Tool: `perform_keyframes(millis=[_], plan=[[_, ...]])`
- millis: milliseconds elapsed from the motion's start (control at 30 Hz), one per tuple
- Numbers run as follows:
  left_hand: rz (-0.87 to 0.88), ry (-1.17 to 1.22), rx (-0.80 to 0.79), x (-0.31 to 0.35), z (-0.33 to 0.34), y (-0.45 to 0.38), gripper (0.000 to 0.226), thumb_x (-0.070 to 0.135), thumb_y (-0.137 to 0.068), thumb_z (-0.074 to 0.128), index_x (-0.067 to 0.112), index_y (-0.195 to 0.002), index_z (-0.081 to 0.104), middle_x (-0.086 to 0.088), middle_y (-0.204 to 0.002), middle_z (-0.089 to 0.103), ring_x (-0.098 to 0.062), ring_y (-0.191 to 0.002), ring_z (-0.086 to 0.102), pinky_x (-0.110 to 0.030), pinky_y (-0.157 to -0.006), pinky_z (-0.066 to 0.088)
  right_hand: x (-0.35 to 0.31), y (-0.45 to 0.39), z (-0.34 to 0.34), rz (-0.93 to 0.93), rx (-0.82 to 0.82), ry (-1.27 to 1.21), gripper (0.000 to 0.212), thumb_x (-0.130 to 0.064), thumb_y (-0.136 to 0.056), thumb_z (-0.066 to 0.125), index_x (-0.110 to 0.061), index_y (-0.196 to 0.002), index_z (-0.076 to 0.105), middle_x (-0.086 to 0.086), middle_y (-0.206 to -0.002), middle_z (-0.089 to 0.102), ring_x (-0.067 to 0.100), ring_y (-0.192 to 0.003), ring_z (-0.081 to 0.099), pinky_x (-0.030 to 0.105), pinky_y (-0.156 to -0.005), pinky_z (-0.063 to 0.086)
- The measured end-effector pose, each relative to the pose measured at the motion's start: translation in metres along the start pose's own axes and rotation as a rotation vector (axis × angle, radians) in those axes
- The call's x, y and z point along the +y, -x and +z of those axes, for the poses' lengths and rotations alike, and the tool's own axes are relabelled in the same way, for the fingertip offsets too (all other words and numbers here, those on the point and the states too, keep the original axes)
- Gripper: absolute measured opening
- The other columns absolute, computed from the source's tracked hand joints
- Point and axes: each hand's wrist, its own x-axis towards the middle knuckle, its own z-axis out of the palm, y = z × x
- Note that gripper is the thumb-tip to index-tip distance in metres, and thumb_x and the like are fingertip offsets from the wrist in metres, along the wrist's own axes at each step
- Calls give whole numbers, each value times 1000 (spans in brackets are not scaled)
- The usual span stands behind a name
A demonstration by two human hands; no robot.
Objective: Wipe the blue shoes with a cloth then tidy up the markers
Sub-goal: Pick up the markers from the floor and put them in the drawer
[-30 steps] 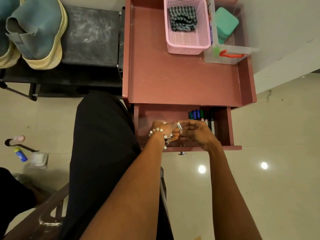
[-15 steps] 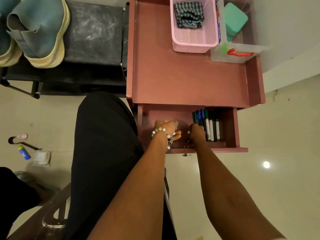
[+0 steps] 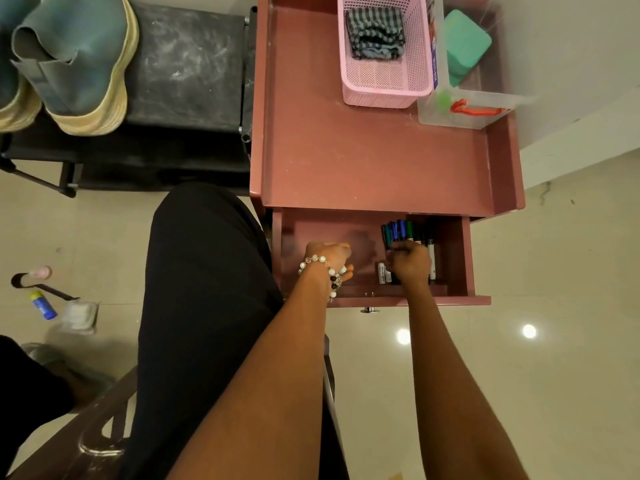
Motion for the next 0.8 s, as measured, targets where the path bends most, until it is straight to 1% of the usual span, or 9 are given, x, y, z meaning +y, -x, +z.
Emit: perform_keyframes(millis=[67,133,200,333,467,533,600,700,800], plan=[[-1,-26,-29,-3,1,1,9,4,-92,58,7,-99,62,-7,-81,62,-19,-66,65,-30,-65,58,-15,28,-8,29,-111,-326,13,3,-87,60,-3,-98,64,17,-94,67,23,-74,66,31,-68,58],[12,-33,-55,-6,2,1,16,8,-91,62,4,-107,62,-8,-80,65,-18,-64,66,-28,-59,58,-28,56,-16,-7,-295,-489,19,-2,-87,63,-2,-106,63,12,-91,68,20,-75,67,28,-67,58],[19,-45,-62,-7,2,2,20,11,-89,66,4,-107,61,-8,-80,66,-16,-64,66,-29,-59,59,-34,76,-20,-64,-454,-530,23,-7,-87,64,-2,-110,64,14,-96,70,23,-82,69,33,-73,59],[9,-126,-93,-6,2,2,28,13,-88,67,3,-113,58,-14,-92,67,-21,-76,69,-34,-62,61,-34,86,-22,-130,-600,-444,24,-15,-86,64,-7,-109,67,12,-101,71,29,-91,68,44,-78,57],[-25,-122,-124,-3,3,5,36,23,-86,68,6,-116,57,-16,-102,67,-30,-84,71,-46,-71,60,-37,75,-28,-90,-723,-497,31,-1,-83,64,-7,-113,64,10,-103,69,24,-94,68,36,-77,58],[-33,-58,-154,-2,4,8,24,18,-92,62,5,-111,55,-17,-99,66,-29,-80,71,-47,-73,59,-40,69,-30,-81,-722,-497,34,4,-79,67,-5,-112,65,13,-104,69,23,-94,68,32,-78,57],[-28,7,-176,-1,6,6,25,17,-96,56,3,-115,50,-18,-94,65,-30,-75,68,-47,-71,59,-41,64,-31,-75,-684,-500,35,7,-76,68,-5,-109,66,12,-99,70,21,-91,68,30,-77,57],[-23,60,-114,-1,6,2,22,14,-100,48,3,-118,44,-19,-101,62,-31,-79,65,-42,-62,58,-39,56,-30,-39,-498,-570,37,12,-76,66,-9,-106,67,2,-85,71,13,-83,67,24,-74,55],[6,106,-16,-3,-1,-7,15,9,-101,40,6,-111,51,-14,-101,63,-26,-71,63,-36,-58,53,-29,41,-24,158,-366,-764,34,10,-81,61,-12,-107,64,3,-83,65,15,-77,64,31,-79,54]])
